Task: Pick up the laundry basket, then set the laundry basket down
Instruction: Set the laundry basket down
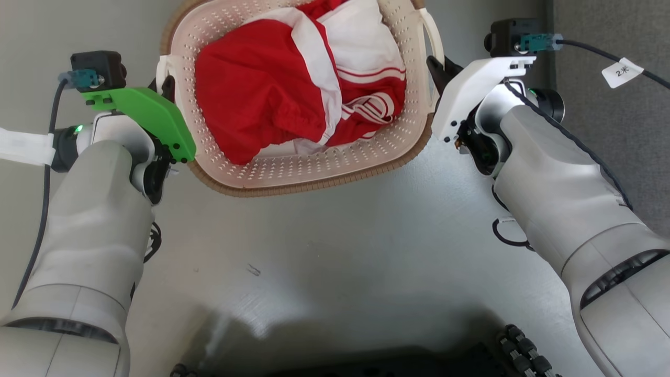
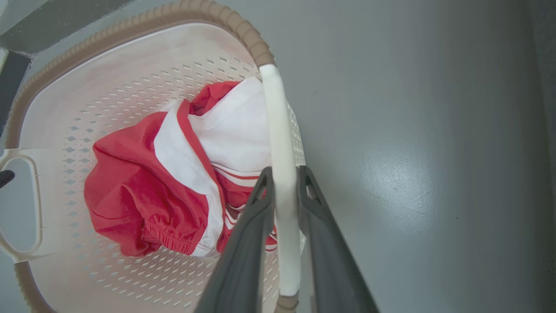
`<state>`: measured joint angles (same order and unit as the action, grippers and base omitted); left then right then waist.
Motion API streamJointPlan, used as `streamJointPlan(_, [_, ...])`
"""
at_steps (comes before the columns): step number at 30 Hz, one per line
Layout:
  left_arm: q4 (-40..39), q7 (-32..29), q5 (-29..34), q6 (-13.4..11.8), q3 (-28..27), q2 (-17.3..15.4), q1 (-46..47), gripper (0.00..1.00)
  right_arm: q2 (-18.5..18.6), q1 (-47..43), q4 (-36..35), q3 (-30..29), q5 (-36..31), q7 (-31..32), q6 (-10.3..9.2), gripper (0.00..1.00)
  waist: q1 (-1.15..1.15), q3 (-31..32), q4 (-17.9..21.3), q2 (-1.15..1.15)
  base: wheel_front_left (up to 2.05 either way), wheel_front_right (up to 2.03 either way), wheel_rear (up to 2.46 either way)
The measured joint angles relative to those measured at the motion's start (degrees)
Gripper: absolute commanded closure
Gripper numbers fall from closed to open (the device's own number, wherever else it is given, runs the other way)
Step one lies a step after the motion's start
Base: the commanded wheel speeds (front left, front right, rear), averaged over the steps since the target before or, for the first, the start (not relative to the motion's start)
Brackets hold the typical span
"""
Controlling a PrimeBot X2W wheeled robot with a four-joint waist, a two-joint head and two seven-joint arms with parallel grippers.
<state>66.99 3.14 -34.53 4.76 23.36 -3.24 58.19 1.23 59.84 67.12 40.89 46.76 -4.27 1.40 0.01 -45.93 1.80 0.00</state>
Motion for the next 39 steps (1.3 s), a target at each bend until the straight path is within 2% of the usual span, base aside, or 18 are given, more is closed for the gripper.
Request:
streamJointPlan(21, [1.83,1.34,0.20,0.33,0.49,0.59,3.25,1.00,-0.11,2.79,1.91,-0.07,0.00,-0.82,0.01,1.00,-0.01,-5.47,0.03,0.00,0.00,0.00,0.00])
streamJointPlan(39, [2.32,3.53,0.20,0.85,0.49,0.55,5.37,1.00,0.32,4.93,1.91,-0.20,0.02,-2.78,0.46,1.00,-0.01,-7.22,-0.24,0.00,0.00,0.00,0.00])
